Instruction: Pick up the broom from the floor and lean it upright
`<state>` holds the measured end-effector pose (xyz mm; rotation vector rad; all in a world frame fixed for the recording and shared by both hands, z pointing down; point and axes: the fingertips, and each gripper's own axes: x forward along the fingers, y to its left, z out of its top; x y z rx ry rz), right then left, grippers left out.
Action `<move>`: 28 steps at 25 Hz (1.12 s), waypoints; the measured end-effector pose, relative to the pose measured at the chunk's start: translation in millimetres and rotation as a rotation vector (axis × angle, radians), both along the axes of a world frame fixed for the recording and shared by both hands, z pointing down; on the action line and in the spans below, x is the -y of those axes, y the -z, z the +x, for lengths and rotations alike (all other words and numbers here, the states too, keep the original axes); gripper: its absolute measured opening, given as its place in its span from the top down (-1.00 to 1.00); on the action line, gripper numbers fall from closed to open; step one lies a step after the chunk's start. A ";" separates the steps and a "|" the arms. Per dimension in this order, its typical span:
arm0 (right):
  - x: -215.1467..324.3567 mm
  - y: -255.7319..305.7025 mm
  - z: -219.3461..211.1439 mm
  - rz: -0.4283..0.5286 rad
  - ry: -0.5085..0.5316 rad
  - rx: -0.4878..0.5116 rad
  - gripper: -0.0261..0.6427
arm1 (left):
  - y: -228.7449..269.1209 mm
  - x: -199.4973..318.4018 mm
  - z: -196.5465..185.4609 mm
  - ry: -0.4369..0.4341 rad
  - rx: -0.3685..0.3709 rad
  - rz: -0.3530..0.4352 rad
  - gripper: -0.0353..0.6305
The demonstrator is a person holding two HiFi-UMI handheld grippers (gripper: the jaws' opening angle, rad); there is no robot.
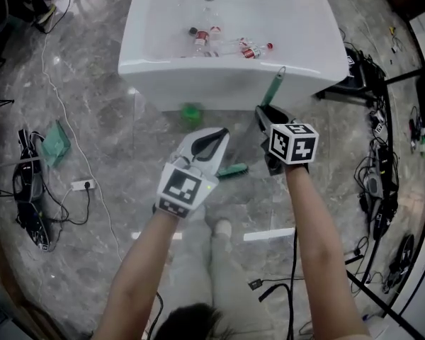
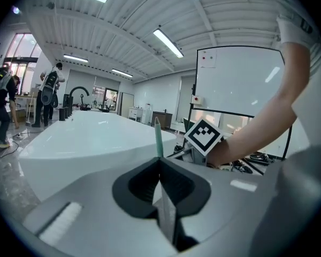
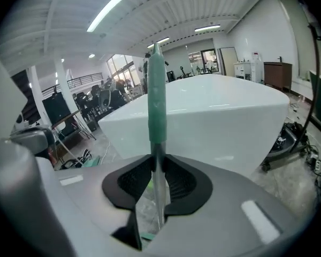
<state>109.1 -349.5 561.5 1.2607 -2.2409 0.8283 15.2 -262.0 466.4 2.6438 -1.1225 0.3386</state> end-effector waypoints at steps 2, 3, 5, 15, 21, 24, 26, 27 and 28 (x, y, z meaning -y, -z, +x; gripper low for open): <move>12.7 2.5 2.7 -0.021 -0.047 0.023 0.68 | 6.3 6.0 -0.7 -0.009 0.019 0.015 0.90; 19.5 2.9 4.7 -0.028 -0.067 0.030 0.67 | 9.8 9.5 -0.2 -0.016 0.027 0.026 0.90; 33.3 3.4 8.7 -0.030 -0.096 0.033 0.67 | 17.1 17.5 0.5 -0.026 0.031 0.051 0.90; 69.5 -0.3 25.0 -0.015 -0.202 -0.050 0.67 | 10.7 31.7 -7.5 -0.005 0.047 0.036 0.90; 77.6 -1.0 25.4 -0.005 -0.203 -0.091 0.64 | 5.3 34.8 -14.0 0.032 0.061 0.032 0.90; 78.7 -2.4 25.9 -0.005 -0.190 -0.111 0.50 | 4.4 34.9 -15.2 0.049 0.063 0.040 0.90; 80.3 -3.3 25.7 -0.014 -0.181 -0.107 0.37 | 5.4 37.1 -15.1 0.052 0.059 0.045 0.90; 80.4 -3.8 25.2 -0.020 -0.174 -0.104 0.31 | 6.6 38.9 -16.1 0.053 0.068 0.051 0.90; 79.6 -4.2 25.0 -0.025 -0.167 -0.102 0.26 | 8.1 40.7 -17.8 0.055 0.087 0.057 0.90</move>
